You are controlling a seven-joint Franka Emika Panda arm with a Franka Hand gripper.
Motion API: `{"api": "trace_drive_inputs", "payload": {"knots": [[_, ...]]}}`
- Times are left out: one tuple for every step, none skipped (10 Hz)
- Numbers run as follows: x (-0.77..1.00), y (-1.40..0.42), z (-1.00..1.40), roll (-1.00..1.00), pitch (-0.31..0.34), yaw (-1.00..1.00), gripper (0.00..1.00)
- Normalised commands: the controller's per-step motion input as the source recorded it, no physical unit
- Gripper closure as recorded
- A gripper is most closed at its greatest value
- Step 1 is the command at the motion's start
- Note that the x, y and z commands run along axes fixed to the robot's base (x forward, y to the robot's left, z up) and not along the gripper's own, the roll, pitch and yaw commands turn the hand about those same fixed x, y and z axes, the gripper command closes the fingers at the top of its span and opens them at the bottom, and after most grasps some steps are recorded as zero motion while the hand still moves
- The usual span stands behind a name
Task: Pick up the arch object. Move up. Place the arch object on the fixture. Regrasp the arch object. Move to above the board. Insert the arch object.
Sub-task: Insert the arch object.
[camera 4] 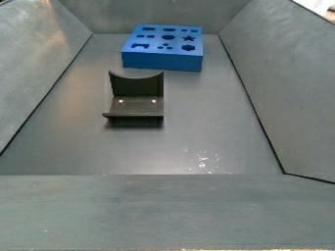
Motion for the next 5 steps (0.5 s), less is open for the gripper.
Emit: {"api": "trace_drive_inputs", "payload": {"knots": [[0.02,0.0,0.0,0.0,0.0,-0.01,1.0],[0.65,0.05,0.0,0.0,0.023,-0.14,1.0],[0.78,0.03,0.0,0.0,0.01,-0.26,1.0],[0.95,0.11,0.0,0.0,0.004,-0.22,1.0],[1.0,0.21,0.0,0.0,0.0,-0.18,1.0]]}}
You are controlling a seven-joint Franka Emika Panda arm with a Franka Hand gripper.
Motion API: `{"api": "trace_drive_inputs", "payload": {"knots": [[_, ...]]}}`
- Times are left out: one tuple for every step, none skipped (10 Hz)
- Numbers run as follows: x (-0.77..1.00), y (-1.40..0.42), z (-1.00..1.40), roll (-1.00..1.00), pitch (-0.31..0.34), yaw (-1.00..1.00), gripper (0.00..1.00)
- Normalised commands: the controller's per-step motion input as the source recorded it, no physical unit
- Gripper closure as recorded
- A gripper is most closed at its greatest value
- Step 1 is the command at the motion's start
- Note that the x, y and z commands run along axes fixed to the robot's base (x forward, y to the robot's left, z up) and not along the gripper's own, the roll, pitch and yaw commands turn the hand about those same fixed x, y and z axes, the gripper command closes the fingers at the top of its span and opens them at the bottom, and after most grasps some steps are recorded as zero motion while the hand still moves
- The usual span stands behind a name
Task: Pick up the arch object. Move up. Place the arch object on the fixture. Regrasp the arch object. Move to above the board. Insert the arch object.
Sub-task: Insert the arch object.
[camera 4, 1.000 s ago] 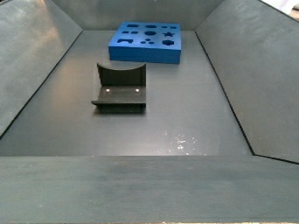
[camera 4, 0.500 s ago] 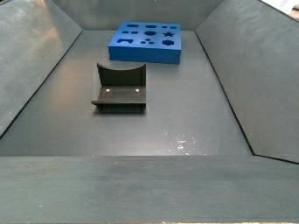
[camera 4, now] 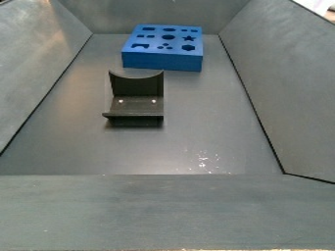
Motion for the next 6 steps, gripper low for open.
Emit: {"api": "trace_drive_inputs", "payload": {"knots": [[1.0,0.22,0.0,0.0,0.0,-0.15,1.0],[1.0,0.2,-0.09,0.0,0.0,-0.12,1.0],[1.0,0.03,-0.3,0.0,0.0,-0.09,1.0],[1.0,0.0,-0.39,0.0,-0.037,-0.02,1.0],[1.0,0.0,-0.46,0.0,-0.079,-0.01,1.0],[1.0,0.0,-0.47,0.0,-0.087,-0.01,1.0]]}}
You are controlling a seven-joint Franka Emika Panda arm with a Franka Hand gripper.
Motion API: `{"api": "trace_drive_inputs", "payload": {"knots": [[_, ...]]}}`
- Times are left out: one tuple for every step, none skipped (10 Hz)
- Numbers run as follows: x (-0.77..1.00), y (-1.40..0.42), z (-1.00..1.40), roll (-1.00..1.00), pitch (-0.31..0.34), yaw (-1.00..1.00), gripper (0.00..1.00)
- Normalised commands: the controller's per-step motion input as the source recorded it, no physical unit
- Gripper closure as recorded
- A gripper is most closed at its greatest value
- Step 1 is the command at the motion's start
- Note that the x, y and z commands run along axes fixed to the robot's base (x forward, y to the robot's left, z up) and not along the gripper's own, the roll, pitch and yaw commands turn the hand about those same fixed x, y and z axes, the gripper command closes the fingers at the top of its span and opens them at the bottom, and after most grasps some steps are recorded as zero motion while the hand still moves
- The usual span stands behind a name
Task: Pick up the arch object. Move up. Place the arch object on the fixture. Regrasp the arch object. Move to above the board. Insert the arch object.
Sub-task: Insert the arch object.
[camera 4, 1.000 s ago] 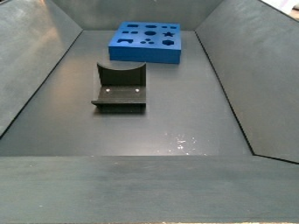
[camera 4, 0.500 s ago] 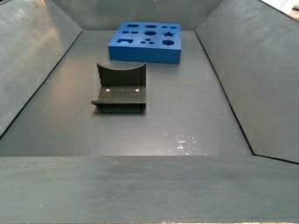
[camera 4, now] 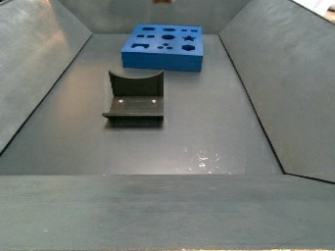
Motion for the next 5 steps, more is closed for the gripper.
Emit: {"api": "trace_drive_inputs", "payload": {"knots": [[1.0,0.0,-0.46,0.0,-0.073,0.0,1.0],[1.0,0.0,-0.48,0.0,-0.071,-0.01,1.0],[1.0,-0.04,-0.5,0.0,-0.06,-0.02,1.0],[1.0,-0.2,-0.55,0.06,-0.047,-0.06,1.0],[0.3,-0.23,-0.57,0.07,-0.02,-0.19,1.0]]}}
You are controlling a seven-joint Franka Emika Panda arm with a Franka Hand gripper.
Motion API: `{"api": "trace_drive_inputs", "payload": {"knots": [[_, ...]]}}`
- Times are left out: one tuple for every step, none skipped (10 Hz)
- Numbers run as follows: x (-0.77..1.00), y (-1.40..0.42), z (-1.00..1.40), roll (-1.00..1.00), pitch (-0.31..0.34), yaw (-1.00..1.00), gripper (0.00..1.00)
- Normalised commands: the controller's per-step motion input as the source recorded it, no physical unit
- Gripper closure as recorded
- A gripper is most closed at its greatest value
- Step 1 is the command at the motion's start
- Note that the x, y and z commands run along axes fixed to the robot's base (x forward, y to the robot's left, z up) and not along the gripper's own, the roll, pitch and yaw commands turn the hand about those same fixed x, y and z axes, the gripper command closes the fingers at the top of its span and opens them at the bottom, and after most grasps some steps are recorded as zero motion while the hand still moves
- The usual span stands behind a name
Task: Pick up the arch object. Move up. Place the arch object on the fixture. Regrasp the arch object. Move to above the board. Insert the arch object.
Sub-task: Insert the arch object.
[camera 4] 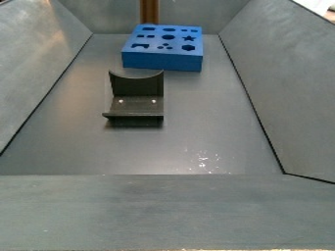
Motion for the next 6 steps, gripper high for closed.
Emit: {"api": "trace_drive_inputs", "payload": {"knots": [[0.1,-0.15,-0.38,0.02,0.0,-0.18,1.0],[0.08,0.0,-0.07,0.0,-0.004,-0.11,1.0],[0.45,0.0,-0.18,0.0,0.0,-0.07,1.0],[0.49,-0.04,-0.28,0.01,-0.001,-0.06,1.0],[0.57,-0.06,-0.3,0.03,0.0,-0.03,1.0],[0.56,0.0,-0.27,0.01,0.0,-0.01,1.0]]}}
